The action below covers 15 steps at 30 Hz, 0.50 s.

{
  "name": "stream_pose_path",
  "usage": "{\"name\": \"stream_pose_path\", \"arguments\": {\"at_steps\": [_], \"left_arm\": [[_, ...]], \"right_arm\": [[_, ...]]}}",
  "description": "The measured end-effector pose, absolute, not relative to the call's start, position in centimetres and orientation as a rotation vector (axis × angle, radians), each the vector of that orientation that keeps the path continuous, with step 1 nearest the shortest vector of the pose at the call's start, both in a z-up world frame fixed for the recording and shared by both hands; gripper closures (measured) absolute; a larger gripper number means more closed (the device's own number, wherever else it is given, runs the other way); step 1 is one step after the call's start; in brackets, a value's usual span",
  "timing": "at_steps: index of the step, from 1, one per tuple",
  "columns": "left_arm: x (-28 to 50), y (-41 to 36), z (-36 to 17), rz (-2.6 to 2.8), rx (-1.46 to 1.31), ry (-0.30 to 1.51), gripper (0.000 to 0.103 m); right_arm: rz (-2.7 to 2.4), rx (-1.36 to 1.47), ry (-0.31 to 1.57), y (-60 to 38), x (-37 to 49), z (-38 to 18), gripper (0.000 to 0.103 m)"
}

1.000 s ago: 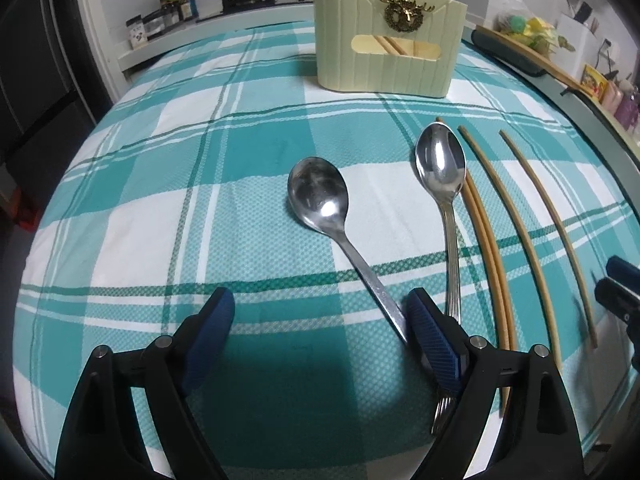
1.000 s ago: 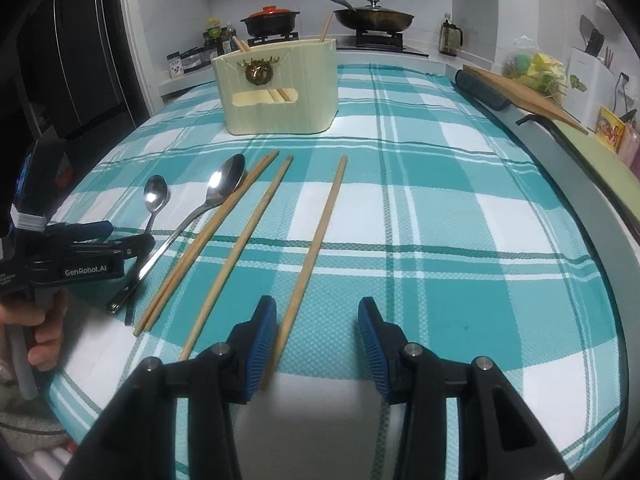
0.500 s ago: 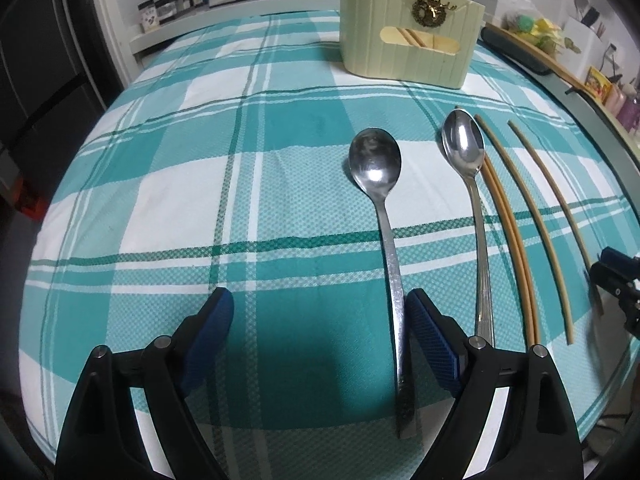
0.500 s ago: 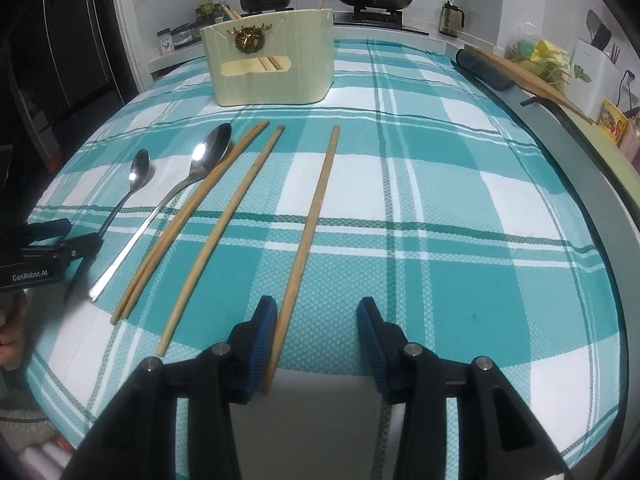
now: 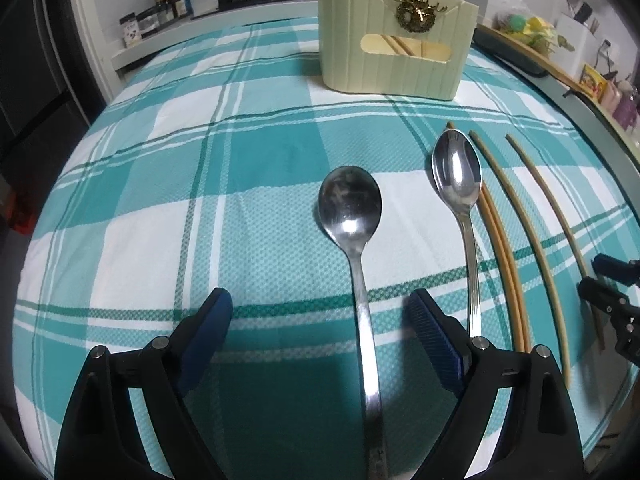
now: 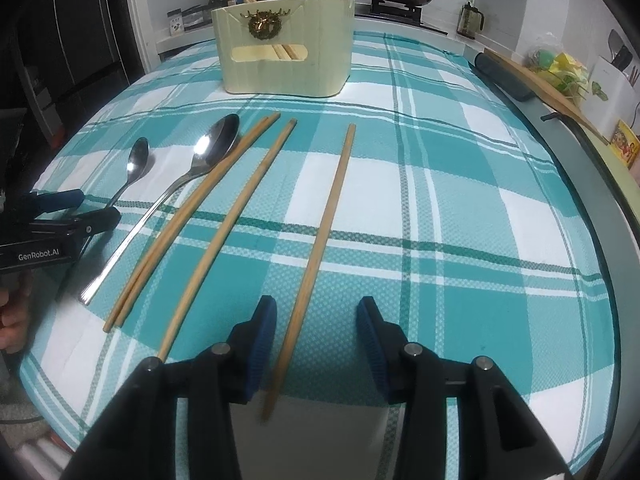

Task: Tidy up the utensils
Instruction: 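Move both open tools over the silver spoons and chopsticks on the cloth, then close the left tool on a silver spoon while the right tool grasps a chopstick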

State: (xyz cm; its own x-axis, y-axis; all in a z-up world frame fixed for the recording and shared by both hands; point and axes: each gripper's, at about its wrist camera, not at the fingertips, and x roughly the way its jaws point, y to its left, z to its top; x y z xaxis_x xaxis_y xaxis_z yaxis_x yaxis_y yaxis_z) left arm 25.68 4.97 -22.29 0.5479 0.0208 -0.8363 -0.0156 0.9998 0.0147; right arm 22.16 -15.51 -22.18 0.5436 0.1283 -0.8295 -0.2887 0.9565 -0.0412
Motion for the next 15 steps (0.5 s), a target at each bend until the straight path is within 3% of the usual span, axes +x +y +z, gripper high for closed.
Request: {"name": "stream_pose_path", "arguments": {"at_steps": [8,15], "left_arm": [[27.7,4.9,-22.1,0.038,-0.022,0.982,0.022],[29.1,4.8,-21.9,0.002,-0.022,0.984,0.042]], "right_arm": [[0.267,-0.159,0.993,-15.3,26.8,-22.0,0.060],[0.301,-0.180,1.038,-14.0,32.3,-21.8,0.060]]}}
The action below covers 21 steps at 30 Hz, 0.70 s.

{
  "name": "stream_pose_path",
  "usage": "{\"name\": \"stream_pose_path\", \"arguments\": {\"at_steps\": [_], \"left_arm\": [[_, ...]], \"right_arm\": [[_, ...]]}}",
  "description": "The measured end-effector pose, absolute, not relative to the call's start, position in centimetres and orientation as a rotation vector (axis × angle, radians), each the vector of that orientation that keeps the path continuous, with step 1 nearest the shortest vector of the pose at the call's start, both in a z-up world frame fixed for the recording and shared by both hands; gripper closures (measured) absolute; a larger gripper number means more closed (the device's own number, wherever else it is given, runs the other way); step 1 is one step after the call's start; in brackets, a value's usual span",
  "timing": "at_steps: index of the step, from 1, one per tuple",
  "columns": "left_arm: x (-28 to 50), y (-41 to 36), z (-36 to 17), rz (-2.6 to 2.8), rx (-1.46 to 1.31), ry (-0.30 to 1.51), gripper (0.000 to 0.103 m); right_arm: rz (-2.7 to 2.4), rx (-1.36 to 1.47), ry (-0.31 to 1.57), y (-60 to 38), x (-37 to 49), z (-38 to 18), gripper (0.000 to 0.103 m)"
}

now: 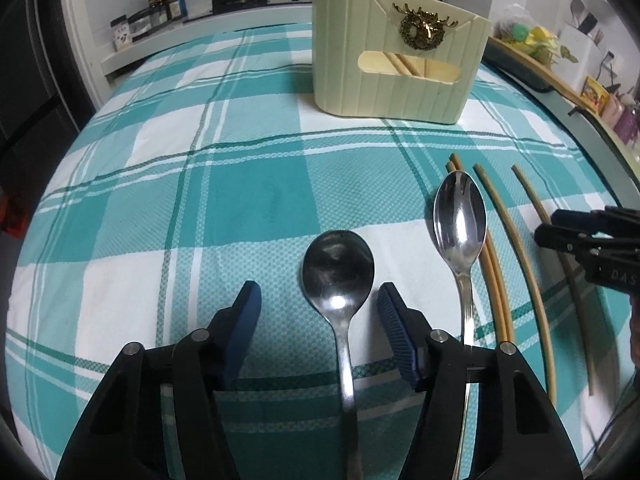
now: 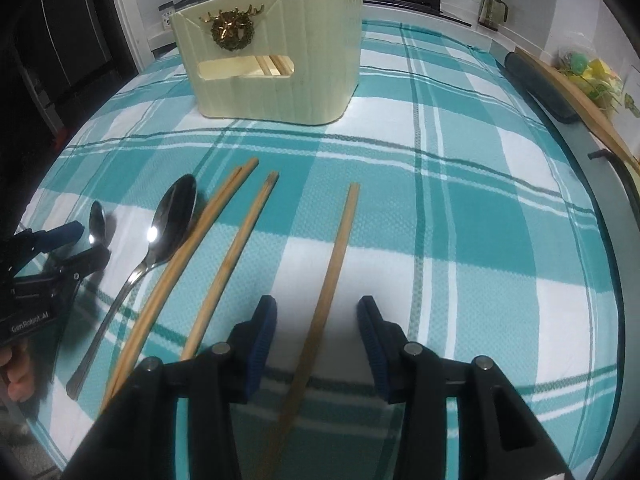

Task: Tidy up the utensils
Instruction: 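Close the left tool on a silver spoon while the right tool grasps a chopstick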

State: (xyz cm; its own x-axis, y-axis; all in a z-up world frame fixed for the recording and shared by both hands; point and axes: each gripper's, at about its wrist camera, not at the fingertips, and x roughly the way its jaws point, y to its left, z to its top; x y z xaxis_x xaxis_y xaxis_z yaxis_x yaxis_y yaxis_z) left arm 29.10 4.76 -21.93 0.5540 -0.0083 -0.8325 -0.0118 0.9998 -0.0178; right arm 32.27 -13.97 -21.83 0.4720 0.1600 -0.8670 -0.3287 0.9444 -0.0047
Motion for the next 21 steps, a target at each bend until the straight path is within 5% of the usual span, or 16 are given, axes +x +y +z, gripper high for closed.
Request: {"name": "stream_pose_path", "arguments": {"at_steps": [5,7,10,21], "left_arm": [[29.7,4.6,-21.9,-0.005,-0.020,0.973,0.053],[29.6,4.5,-21.9,-0.014,-0.015,0.963,0.067],[29.7,4.3,-21.9,-0.021,-0.007,0.956,0.067],[28.3,5.1,-18.1,-0.054,-0.046,0.887,0.067]], "right_arm": [[0.298,-0.163,1.057,-13.6,35.7,-21.8,0.065],[0.284,-0.152,1.059,-13.5,36.7,-21.8,0.072],[0.259,-0.138,1.052,-14.0,37.7,-21.8,0.093],[0.383,0.137,0.950,-17.7,36.1,-17.4,0.096]]}}
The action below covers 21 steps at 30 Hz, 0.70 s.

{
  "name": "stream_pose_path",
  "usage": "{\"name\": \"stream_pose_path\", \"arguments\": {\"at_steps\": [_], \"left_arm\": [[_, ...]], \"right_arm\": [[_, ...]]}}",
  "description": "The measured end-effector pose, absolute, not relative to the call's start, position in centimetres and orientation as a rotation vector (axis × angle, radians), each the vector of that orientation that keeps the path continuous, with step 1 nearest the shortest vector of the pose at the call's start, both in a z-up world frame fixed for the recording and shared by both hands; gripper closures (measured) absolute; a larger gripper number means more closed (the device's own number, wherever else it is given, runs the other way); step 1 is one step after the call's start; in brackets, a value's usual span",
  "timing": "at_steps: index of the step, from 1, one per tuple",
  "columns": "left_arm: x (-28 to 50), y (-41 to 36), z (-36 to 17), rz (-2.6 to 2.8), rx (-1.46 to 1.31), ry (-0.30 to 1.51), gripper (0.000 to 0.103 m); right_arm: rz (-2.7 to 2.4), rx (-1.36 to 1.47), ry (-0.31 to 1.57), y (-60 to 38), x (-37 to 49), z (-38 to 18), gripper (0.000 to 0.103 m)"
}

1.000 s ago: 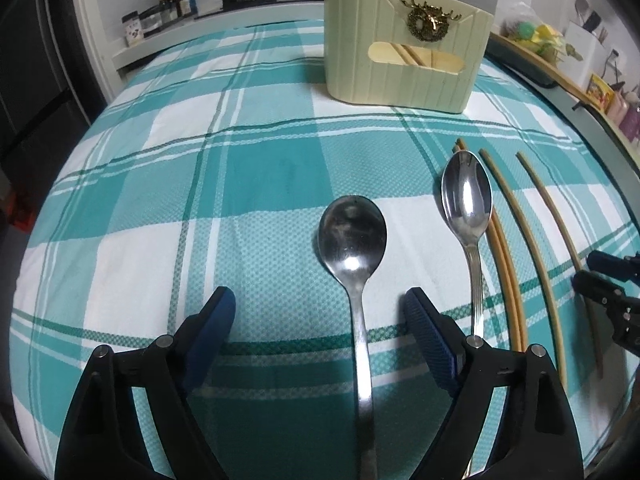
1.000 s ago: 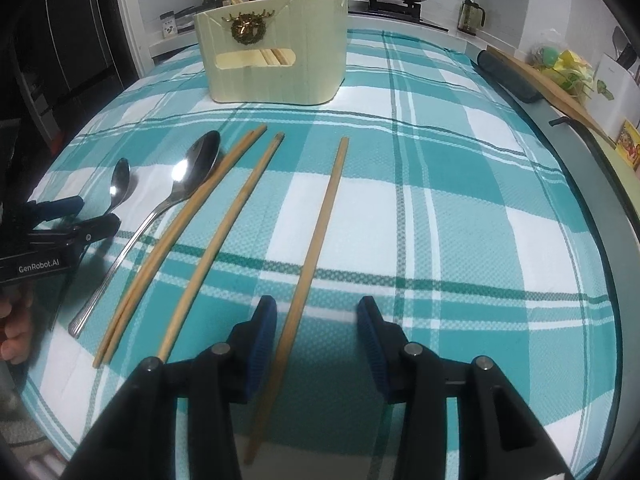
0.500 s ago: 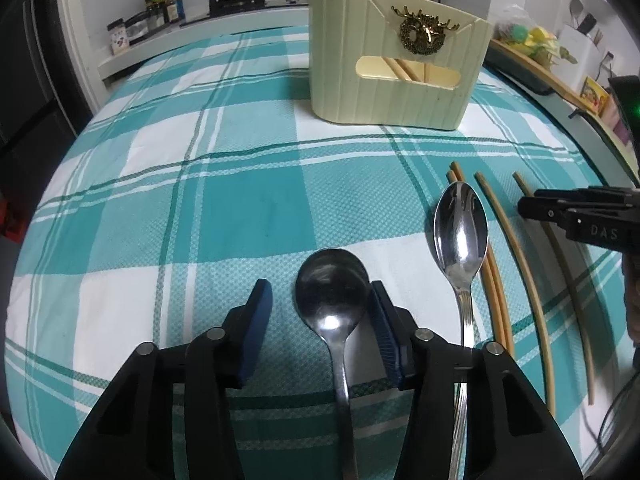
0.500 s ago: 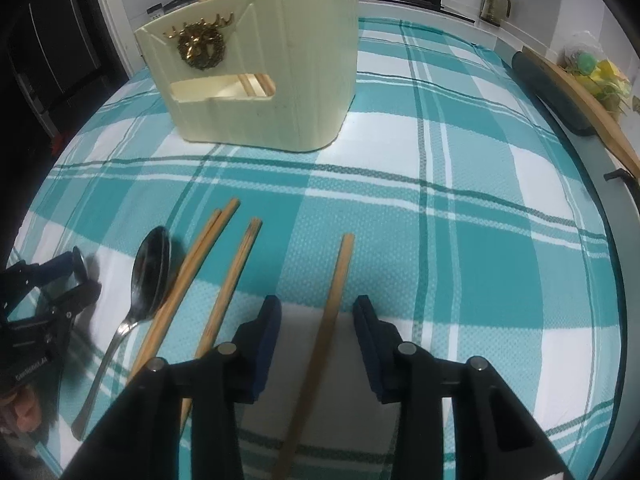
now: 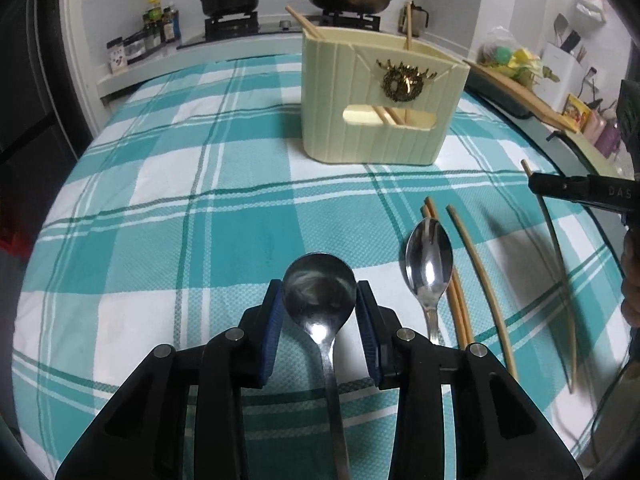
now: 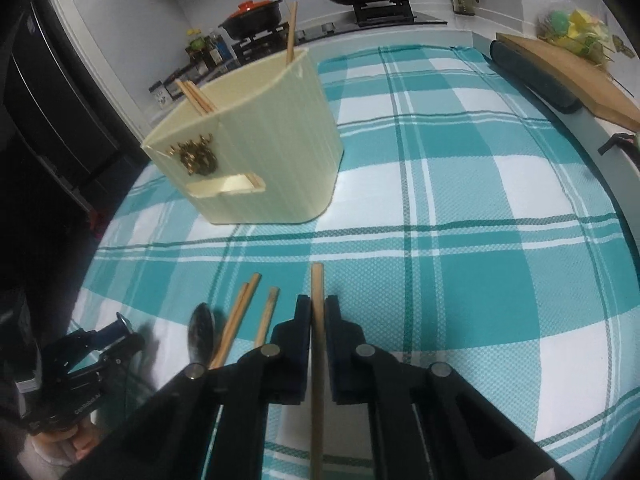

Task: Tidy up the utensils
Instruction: 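Close the left tool on a silver spoon while the right tool grasps a chopstick, then carry the spoon over the cream holder while the right tool carries its chopstick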

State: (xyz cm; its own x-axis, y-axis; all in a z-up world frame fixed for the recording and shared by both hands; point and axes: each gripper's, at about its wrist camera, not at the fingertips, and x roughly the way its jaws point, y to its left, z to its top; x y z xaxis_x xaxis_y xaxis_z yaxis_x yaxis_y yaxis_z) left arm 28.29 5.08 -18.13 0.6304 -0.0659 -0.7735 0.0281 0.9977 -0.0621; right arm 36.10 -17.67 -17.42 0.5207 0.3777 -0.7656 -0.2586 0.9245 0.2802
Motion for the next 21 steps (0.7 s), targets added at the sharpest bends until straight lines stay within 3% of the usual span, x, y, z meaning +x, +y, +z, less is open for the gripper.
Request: {"name": "stream_pose_path", "arguments": {"at_steps": [10,21], "left_arm": [[23.9,6.6,-11.4,-0.072,-0.092,0.728,0.067],[21.0,8.0,-6.6,-0.083,-0.149,0.610,0.068]], "right_arm": [[0.436,0.125,0.717,-17.9,28.3,-9.5,0.096],[0.411,0.067,0.497,-18.0,21.7,-4.6,0.096]]}}
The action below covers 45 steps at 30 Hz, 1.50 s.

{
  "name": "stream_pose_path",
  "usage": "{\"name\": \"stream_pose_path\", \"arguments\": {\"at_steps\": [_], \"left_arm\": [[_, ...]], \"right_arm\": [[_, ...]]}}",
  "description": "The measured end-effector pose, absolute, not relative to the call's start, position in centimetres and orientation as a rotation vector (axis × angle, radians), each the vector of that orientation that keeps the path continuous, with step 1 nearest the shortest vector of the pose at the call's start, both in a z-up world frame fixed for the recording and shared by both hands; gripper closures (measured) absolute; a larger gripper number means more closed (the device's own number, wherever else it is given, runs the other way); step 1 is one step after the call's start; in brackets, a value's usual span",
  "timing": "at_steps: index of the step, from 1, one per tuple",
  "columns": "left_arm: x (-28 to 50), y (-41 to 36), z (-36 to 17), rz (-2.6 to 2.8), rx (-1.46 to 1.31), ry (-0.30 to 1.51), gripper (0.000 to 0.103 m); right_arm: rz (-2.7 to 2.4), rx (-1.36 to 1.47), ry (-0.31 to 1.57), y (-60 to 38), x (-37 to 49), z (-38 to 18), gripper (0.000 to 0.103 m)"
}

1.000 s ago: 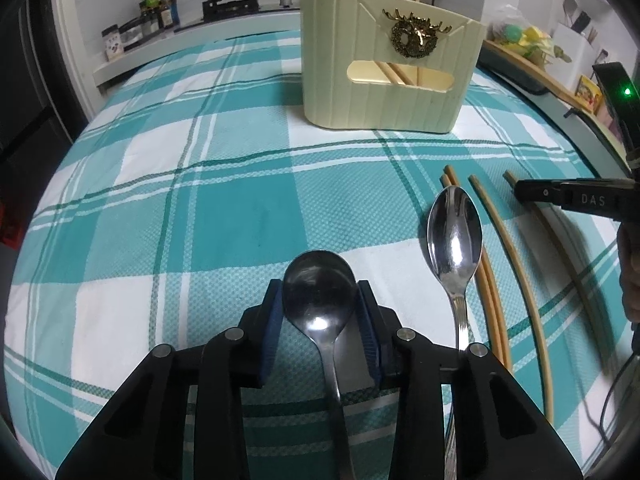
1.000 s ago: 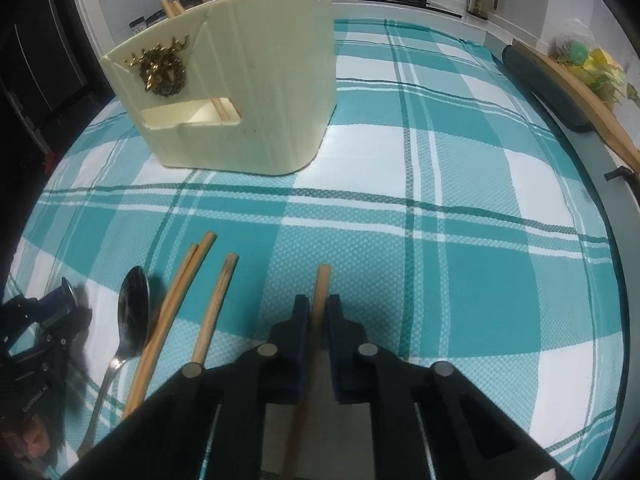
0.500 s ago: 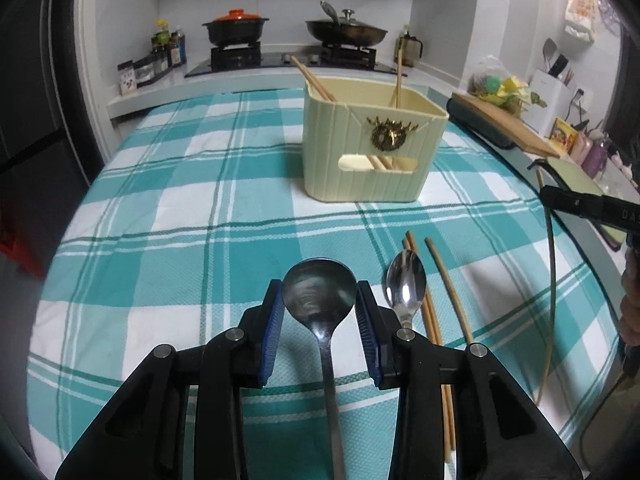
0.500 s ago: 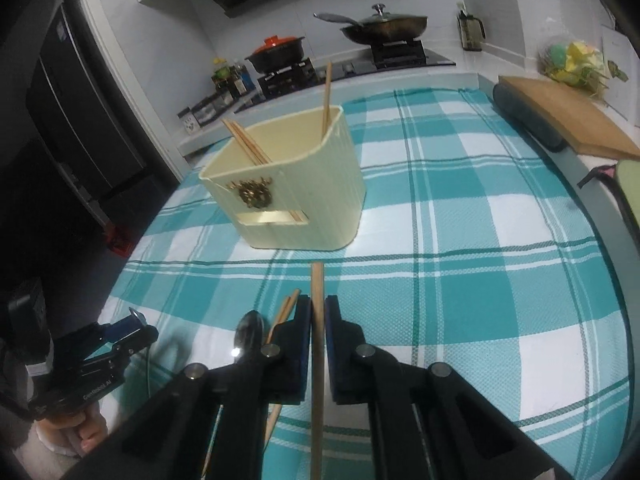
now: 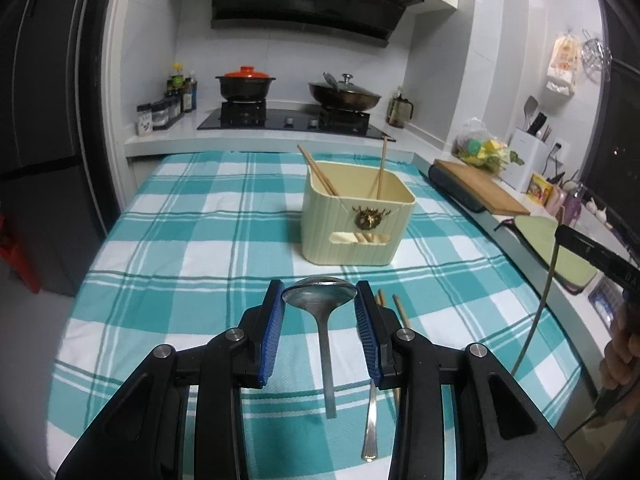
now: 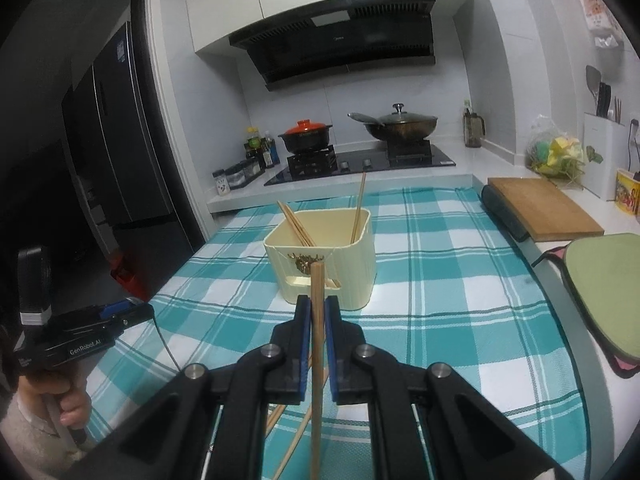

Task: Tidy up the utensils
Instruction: 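Carry the spoon over the cream holder while the right tool carries its chopstick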

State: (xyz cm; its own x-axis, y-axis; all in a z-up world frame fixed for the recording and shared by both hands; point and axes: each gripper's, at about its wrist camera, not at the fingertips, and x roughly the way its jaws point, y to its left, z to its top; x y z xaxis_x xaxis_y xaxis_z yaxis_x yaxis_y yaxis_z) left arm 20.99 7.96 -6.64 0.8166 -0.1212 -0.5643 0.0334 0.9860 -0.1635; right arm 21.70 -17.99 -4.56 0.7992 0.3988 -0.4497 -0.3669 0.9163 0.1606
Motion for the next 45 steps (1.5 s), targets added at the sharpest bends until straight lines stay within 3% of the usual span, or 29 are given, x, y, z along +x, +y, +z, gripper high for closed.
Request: {"name": "stream_pose_path", "arguments": {"at_steps": [16,34,40,45], "left_arm": [[23.0,9.3,-3.3,-0.160,-0.209,0.609,0.068],[34.1,10.2,7.2,-0.158,-0.166,0.434,0.068],[40.2,8.8,7.4,-0.140,-0.152,0.409,0.068],[44.8,7.3,4.4,-0.131,-0.127,0.464,0.068]], "right_arm": [[0.411,0.010,0.379,-17.2,22.0,-1.5,0.096],[0.436,-0.039,0.247,-14.7,33.4,6.9,0.096],[0.454,-0.031,0.199,-12.7,38.9,8.2,0.096],[0.488,-0.044,0.184,-10.7,42.4,6.8,0.096]]}}
